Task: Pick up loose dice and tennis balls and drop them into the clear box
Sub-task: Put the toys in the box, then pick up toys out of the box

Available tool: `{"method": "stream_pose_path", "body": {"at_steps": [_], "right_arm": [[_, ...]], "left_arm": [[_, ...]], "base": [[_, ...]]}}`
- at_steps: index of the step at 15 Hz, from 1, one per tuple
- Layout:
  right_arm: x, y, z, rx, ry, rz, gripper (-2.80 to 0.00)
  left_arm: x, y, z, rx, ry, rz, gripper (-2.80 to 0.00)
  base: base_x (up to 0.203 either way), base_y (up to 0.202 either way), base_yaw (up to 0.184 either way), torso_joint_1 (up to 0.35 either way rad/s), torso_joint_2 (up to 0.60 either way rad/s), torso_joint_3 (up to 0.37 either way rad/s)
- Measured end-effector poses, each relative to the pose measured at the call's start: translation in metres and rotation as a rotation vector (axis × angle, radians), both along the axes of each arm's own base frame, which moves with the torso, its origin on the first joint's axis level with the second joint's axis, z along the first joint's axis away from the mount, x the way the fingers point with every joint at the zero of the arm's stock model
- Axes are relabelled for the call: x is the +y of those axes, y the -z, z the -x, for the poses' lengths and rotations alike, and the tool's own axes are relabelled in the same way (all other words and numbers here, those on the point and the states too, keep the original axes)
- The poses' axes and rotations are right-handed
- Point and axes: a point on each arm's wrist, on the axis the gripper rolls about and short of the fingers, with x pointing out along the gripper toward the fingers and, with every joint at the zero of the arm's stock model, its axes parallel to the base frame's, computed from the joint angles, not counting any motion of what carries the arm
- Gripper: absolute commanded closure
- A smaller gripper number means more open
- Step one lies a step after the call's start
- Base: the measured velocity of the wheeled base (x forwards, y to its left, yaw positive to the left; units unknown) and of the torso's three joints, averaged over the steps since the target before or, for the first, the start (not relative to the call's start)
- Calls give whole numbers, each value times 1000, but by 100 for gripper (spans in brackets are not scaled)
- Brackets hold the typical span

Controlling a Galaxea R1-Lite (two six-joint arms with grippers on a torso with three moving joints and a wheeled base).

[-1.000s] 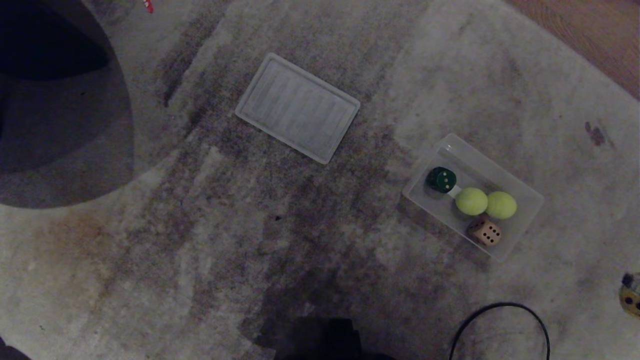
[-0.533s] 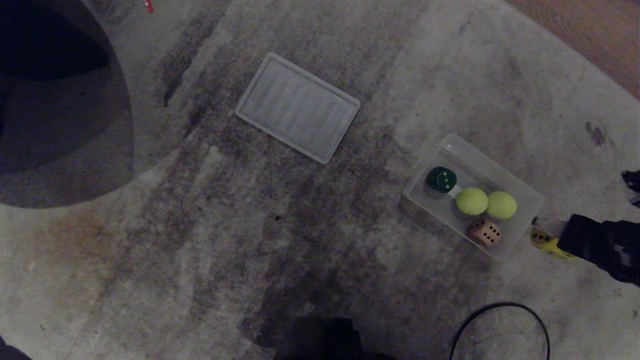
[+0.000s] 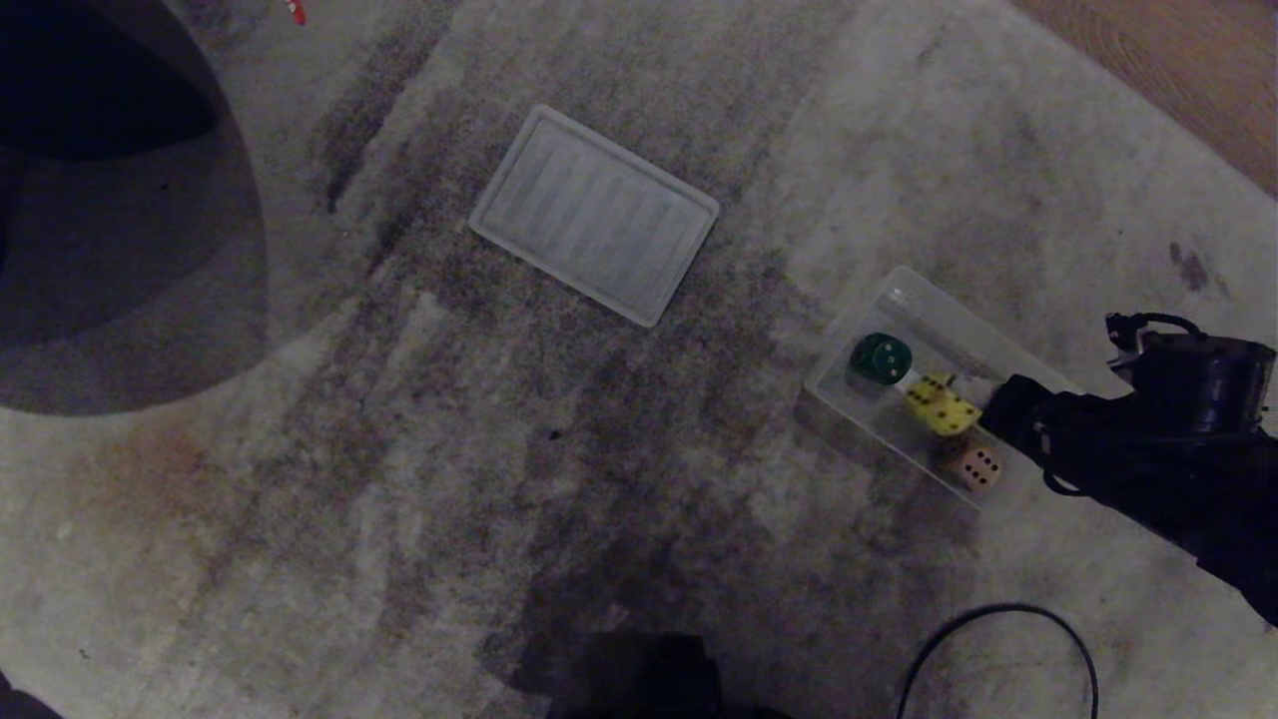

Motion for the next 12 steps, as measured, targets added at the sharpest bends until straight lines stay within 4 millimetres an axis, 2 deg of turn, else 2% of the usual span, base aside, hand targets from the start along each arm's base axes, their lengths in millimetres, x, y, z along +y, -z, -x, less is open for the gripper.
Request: {"method": "stream_pose_path", "body": {"at_steps": [3, 5, 8, 9, 12], "right_arm": [[0, 5, 0, 20, 5, 4, -280], [-1, 3, 9, 17, 0, 11, -280], [-5, -2, 42, 8, -24, 62, -280], [-6, -5, 55, -4, -34, 87, 0], [-11, -12, 101, -41, -60, 167, 0]], "left_arm": [[0, 0, 0, 0, 0, 0, 0], [0, 0, 0, 0, 0, 0, 0], [0, 0, 0, 0, 0, 0, 0], [0, 0, 0, 0, 0, 0, 0], [0, 0, 0, 0, 0, 0, 0]], "base": [[0, 0, 0, 0, 0, 0], [0, 0, 0, 0, 0, 0], [0, 0, 0, 0, 0, 0], [0, 0, 0, 0, 0, 0], [0, 0, 0, 0, 0, 0]]}}
